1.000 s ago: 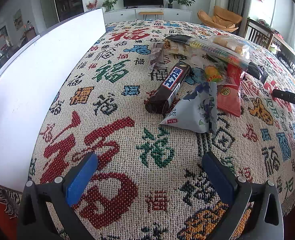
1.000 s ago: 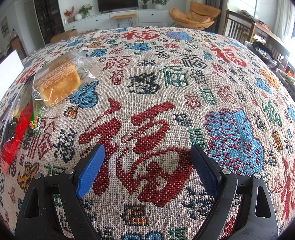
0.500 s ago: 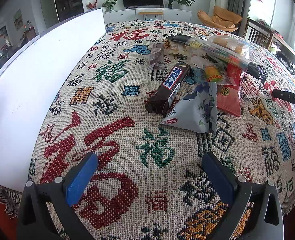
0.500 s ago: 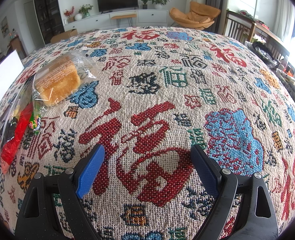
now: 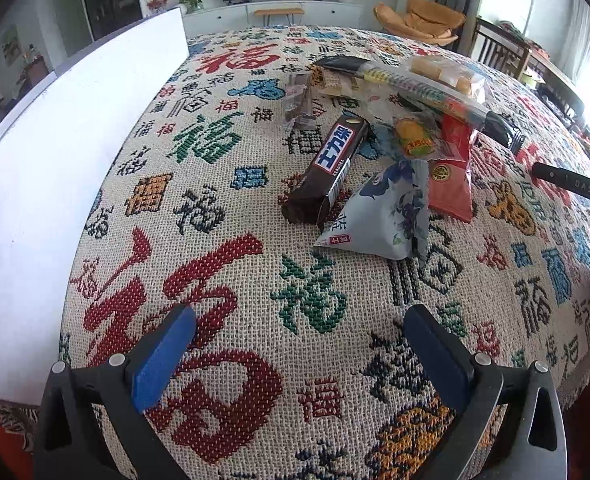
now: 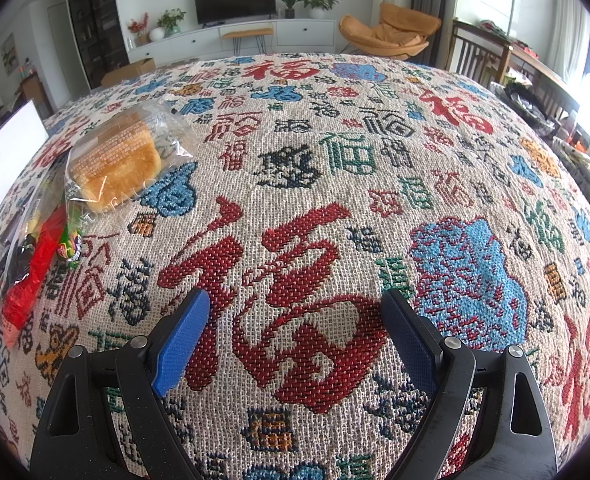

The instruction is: Organize snacks

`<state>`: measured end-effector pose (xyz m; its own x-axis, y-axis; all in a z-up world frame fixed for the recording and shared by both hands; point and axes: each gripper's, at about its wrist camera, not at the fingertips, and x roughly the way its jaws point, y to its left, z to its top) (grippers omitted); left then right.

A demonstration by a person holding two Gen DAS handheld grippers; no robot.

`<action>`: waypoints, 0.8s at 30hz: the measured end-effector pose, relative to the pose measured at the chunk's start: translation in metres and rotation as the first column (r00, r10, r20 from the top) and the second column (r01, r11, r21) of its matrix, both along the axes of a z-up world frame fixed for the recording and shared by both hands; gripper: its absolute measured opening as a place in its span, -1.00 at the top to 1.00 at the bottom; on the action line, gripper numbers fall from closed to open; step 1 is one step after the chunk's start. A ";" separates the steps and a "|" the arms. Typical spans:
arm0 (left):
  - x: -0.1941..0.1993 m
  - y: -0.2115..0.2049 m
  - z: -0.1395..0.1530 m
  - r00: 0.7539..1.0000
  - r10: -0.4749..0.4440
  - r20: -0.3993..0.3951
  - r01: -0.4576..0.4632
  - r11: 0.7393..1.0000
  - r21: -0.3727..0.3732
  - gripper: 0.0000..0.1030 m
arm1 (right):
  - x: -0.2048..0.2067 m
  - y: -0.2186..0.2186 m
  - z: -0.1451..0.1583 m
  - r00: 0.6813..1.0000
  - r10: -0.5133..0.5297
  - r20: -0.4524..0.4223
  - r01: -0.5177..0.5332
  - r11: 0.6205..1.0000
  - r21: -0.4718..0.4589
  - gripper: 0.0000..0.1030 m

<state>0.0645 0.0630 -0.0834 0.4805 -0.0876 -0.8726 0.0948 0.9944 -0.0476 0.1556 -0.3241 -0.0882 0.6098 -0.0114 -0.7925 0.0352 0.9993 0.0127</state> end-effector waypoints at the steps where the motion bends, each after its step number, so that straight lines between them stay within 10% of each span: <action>1: 0.002 0.005 0.003 1.000 -0.003 -0.008 0.003 0.999 -0.039 -1.00 | 0.000 0.000 0.000 1.000 0.000 0.000 0.000 1.000 0.001 -0.75; 7: 0.037 0.043 0.035 0.999 0.036 0.015 -0.032 0.972 -0.234 -0.99 | 0.000 0.000 0.000 1.000 0.000 0.000 0.000 1.000 0.001 -0.75; 12: 0.112 0.031 0.054 0.999 -0.032 0.034 0.038 0.975 -0.219 -0.94 | 0.000 0.000 0.000 1.000 0.000 0.000 0.000 1.000 0.000 -0.74; 18: 0.186 0.002 0.027 1.000 -0.011 -0.029 0.008 0.995 -0.097 -0.38 | 0.000 0.000 0.000 1.000 0.000 0.000 0.000 1.000 0.001 -0.74; 22: 0.203 -0.005 0.011 0.999 -0.003 -0.032 0.002 0.999 -0.033 0.66 | 0.000 0.000 0.000 1.000 0.000 0.001 0.000 1.000 0.001 -0.75; 24: 0.200 0.007 0.010 0.999 0.032 -0.044 -0.036 0.995 -0.095 0.65 | -0.001 0.000 0.000 1.000 0.000 0.001 0.000 1.000 0.003 -0.75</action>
<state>0.2643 0.0702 -0.0730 0.4474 -0.1563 -0.8806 0.0569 0.9876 -0.1464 0.1550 -0.3240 -0.0881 0.6102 -0.0089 -0.7922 0.0352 0.9993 0.0159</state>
